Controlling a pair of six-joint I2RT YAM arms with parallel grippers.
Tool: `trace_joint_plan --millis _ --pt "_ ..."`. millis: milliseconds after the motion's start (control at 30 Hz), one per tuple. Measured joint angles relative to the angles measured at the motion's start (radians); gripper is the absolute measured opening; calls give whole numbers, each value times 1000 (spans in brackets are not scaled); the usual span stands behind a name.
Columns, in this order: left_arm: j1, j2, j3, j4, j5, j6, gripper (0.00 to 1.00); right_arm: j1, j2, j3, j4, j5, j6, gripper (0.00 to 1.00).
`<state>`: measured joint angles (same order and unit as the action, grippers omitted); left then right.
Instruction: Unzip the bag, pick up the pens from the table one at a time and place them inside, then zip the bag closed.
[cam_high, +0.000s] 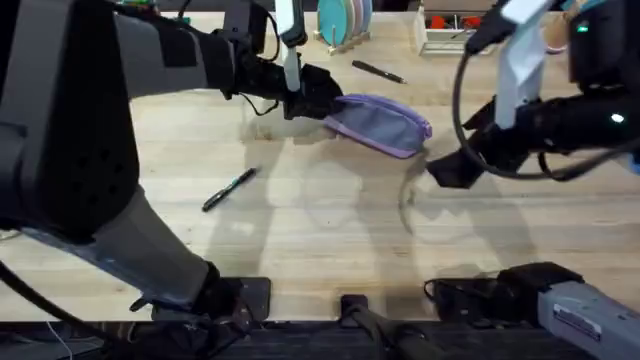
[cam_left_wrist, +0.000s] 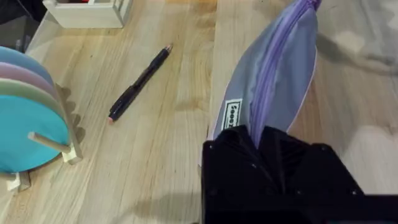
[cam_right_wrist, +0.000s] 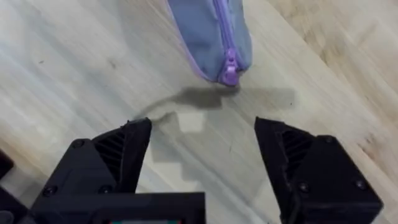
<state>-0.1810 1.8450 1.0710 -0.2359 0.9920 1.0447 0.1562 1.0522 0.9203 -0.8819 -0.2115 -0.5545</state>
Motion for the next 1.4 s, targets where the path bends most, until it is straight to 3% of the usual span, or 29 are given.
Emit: trace_joint_plan --millis 300,733,967,1100,1400 --pt "0 0 0 0 0 0 42 0 162 0 163 -3 0 996" --pt "0 0 0 0 0 0 42 0 310 0 249 -3 0 988" --pt "0 0 0 0 0 0 42 0 324 0 256 -3 -4 813" --pt "0 0 0 0 0 0 42 0 324 0 257 -3 -4 594" --pt "0 0 0 -1 0 0 42 0 324 0 262 -3 -4 227"
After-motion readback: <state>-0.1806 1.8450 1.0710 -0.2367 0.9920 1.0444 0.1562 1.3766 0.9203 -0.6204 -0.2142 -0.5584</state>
